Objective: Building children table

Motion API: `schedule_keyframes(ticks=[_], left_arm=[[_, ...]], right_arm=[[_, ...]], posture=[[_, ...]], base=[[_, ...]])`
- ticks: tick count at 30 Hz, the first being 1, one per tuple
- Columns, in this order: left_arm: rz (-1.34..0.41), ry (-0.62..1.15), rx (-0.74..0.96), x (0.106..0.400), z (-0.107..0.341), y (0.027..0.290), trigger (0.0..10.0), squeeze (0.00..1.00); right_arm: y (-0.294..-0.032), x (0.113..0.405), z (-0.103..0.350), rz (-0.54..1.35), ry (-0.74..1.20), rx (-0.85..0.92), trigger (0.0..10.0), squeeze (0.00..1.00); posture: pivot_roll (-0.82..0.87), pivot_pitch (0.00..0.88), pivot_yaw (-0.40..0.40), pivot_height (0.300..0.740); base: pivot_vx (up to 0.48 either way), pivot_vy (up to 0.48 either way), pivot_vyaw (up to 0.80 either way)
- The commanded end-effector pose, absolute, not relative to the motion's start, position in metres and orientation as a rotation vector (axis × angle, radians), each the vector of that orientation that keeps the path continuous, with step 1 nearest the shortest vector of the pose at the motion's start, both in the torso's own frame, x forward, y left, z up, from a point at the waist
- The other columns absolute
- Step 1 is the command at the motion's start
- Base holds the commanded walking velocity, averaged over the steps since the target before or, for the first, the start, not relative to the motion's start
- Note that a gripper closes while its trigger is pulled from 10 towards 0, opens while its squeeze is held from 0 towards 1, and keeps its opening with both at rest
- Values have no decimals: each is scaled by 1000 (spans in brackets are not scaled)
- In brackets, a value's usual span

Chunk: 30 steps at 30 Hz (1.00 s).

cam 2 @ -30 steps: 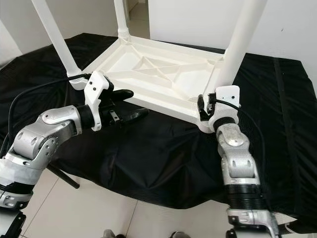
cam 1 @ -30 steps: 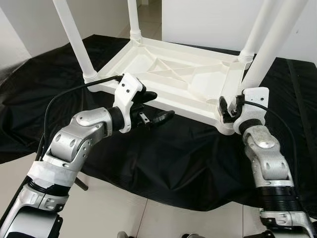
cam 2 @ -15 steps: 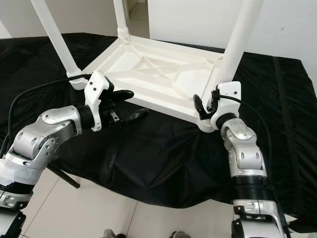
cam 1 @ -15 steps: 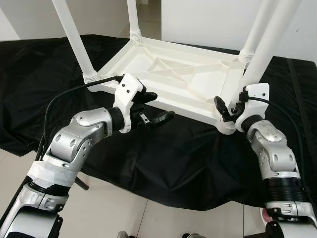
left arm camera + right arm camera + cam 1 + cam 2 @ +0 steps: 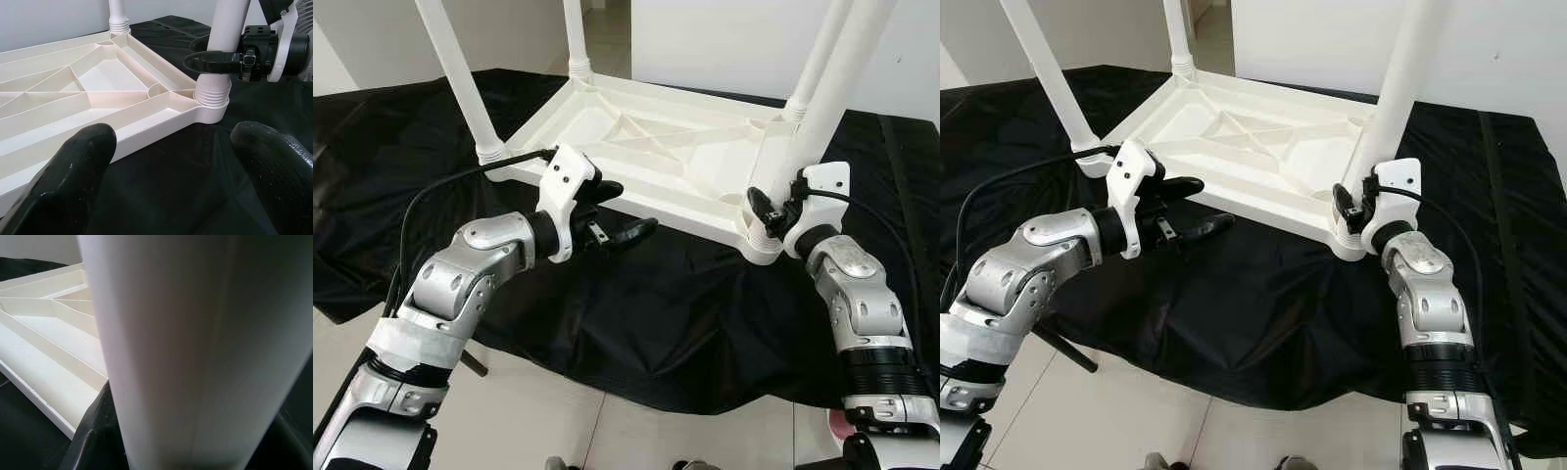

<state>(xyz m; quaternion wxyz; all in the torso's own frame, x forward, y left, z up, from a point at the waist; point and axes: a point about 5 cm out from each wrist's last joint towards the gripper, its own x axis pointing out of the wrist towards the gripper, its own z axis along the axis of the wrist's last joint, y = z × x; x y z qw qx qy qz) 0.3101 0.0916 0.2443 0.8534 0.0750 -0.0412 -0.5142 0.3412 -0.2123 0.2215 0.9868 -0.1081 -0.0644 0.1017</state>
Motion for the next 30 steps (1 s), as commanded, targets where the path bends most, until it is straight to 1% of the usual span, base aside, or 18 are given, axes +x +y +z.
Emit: schedule_keyframes(ticks=[1, 8, 10, 11, 13, 15, 17, 19, 21, 22, 24, 25, 27, 29, 30], left_arm=[[-1128, -84, 174, 307, 246, 93, 10000, 0], [-1128, -82, 177, 306, 245, 93, 10000, 0], [-1128, -81, 177, 306, 245, 93, 10000, 0], [-1128, -81, 177, 306, 245, 93, 10000, 0], [-1130, -80, 176, 306, 245, 93, 10000, 0], [-1131, -80, 176, 305, 244, 93, 10000, 0], [-1133, -79, 175, 306, 244, 93, 10000, 0], [-1135, -79, 174, 306, 244, 92, 10000, 0], [-1136, -80, 174, 306, 244, 92, 10000, 0], [-1136, -80, 174, 306, 244, 92, 10000, 0], [-1137, -81, 175, 306, 244, 92, 10000, 0], [-1137, -81, 175, 306, 244, 92, 10000, 0], [-1137, -81, 175, 306, 244, 92, 10000, 0], [-1136, -81, 175, 306, 244, 92, 10000, 0], [-1136, -81, 175, 306, 244, 92, 10000, 0]], right_arm=[[-211, 342, 213, 219, -82, -197, 0, 0], [-214, 343, 201, 144, -31, -176, 0, 0], [-220, 343, 191, 39, 17, -145, 0, 0], [-220, 343, 191, 39, 17, -145, 0, 0], [-225, 342, 183, -59, 50, -119, 0, 0], [-225, 341, 181, -83, 53, -113, 0, 0], [-226, 338, 173, -210, 98, -95, 0, 0], [-227, 337, 171, -245, 112, -93, 0, 0], [-227, 335, 167, -322, 134, -146, 0, 0], [-227, 335, 167, -322, 134, -146, 0, 0], [-228, 331, 162, -419, 152, -150, 0, 0], [-228, 329, 160, -461, 158, -128, 0, 0], [-228, 329, 160, -461, 158, -128, 0, 0], [-228, 324, 158, -570, 155, -110, 0, 0], [-228, 324, 158, -570, 155, -110, 0, 0]], posture=[[-106, 139, 98, 740], [-105, 137, 97, 740], [-105, 137, 96, 740], [-105, 137, 96, 740], [-107, 136, 98, 740], [-107, 136, 98, 740], [-108, 134, 99, 740], [-108, 134, 99, 740], [-108, 134, 99, 740], [-108, 134, 99, 740], [-112, 131, 97, 740], [-112, 131, 97, 740], [-112, 131, 97, 740], [-109, 131, 96, 740], [-109, 131, 96, 740]], base=[[0, 0, 0], [0, 0, 0], [0, 0, 0], [0, 0, 0], [0, 0, 0], [0, 0, 0], [0, 0, 0], [0, 0, 0], [0, 0, 0], [0, 0, 0], [0, 0, 0], [0, 0, 0], [0, 0, 0], [0, 0, 0], [0, 0, 0]])
